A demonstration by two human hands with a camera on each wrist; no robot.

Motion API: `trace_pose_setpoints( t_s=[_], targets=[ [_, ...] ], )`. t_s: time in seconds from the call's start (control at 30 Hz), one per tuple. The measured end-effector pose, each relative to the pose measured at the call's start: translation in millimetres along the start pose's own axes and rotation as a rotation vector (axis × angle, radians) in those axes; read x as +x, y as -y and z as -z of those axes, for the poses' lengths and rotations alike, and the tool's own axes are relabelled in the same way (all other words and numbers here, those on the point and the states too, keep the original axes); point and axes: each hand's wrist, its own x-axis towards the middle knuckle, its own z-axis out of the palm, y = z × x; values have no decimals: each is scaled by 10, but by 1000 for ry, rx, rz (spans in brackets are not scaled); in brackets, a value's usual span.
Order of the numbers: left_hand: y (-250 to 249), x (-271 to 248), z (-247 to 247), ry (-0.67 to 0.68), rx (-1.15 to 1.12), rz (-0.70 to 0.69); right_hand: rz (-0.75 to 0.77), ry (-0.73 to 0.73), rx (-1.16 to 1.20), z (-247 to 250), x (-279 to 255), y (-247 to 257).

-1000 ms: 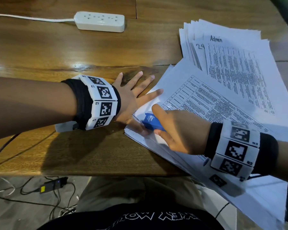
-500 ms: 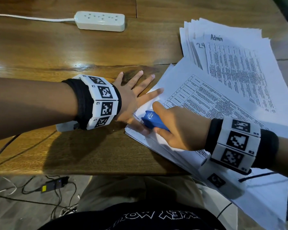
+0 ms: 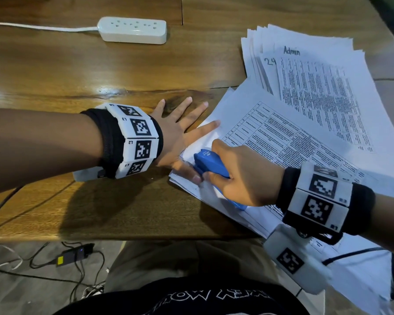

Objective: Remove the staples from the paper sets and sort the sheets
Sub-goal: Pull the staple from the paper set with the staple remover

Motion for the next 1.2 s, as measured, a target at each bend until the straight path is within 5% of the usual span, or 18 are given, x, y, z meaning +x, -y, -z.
trace_pose_setpoints(
  t_s=[0.57, 1.0, 1.2],
  targets=[
    [6, 11, -4, 12, 19, -6, -50, -5, 119, 27, 58, -50],
    [1, 5, -10, -1, -39, -12, 117, -224, -285, 381, 21, -233],
    [-7, 14, -14, -21, -16, -3, 315, -289, -558, 458, 38, -232]
  ],
)
